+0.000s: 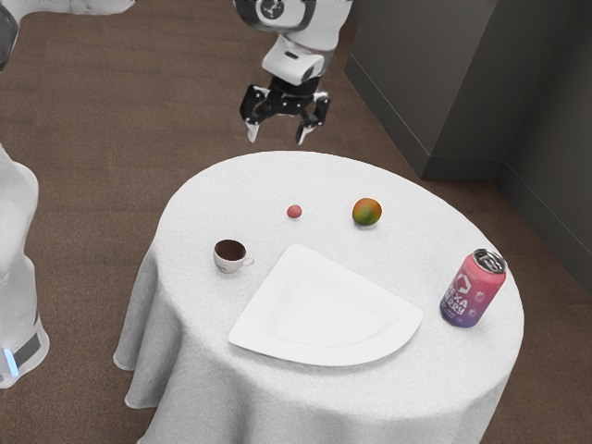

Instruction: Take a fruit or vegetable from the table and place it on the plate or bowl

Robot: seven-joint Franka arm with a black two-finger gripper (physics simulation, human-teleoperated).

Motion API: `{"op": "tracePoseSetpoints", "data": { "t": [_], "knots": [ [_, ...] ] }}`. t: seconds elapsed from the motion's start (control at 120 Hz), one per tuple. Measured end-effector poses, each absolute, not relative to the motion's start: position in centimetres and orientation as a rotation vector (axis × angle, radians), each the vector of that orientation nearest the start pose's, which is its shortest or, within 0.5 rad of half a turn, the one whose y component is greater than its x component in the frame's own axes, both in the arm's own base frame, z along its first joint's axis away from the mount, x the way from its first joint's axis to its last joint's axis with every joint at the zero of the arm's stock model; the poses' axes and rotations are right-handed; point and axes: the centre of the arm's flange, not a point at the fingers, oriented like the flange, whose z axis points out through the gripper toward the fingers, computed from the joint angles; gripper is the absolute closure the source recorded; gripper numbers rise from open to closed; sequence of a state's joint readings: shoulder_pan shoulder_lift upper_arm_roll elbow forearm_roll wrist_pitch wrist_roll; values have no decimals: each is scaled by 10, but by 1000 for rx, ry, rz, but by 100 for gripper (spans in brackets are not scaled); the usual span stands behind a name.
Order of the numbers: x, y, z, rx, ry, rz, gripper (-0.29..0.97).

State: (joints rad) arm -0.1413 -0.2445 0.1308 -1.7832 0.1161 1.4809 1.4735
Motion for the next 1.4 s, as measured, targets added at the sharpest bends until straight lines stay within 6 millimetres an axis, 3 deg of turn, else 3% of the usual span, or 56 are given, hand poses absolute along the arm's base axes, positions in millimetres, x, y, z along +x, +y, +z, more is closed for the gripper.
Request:
{"op": "tracePoseSetpoints", "data": {
  "t": [0.033, 0.075, 0.117, 0.167, 0.225, 0.308, 0.4, 0.525, 0.692, 0.95, 1.092, 1.175, 1.325, 1.4],
  "knots": [
    [475, 23, 630, -2338, 2090, 168, 0],
    [492, 19, 602, -2368, 2106, 215, 0],
    [511, 0, 561, -2368, 2156, 284, 0],
    [521, -25, 516, -2358, 2212, 335, 0],
    [527, -47, 487, -2339, 2246, 338, 0],
    [534, -74, 471, -2298, 2274, 296, 0],
    [538, -99, 469, -2255, 2296, 224, 0],
    [544, -112, 475, -2226, 2282, 130, 0],
    [555, -83, 481, -2285, 2194, 59, 0],
    [565, 16, 484, -2466, 1963, 13, 0],
    [567, 61, 473, -2546, 1865, 23, 0],
    [568, 66, 469, -2554, 1855, 22, 0],
    [574, 41, 460, -2512, 1914, 30, 0],
    [576, 41, 456, -2511, 1916, 32, 0]
  ]
}}
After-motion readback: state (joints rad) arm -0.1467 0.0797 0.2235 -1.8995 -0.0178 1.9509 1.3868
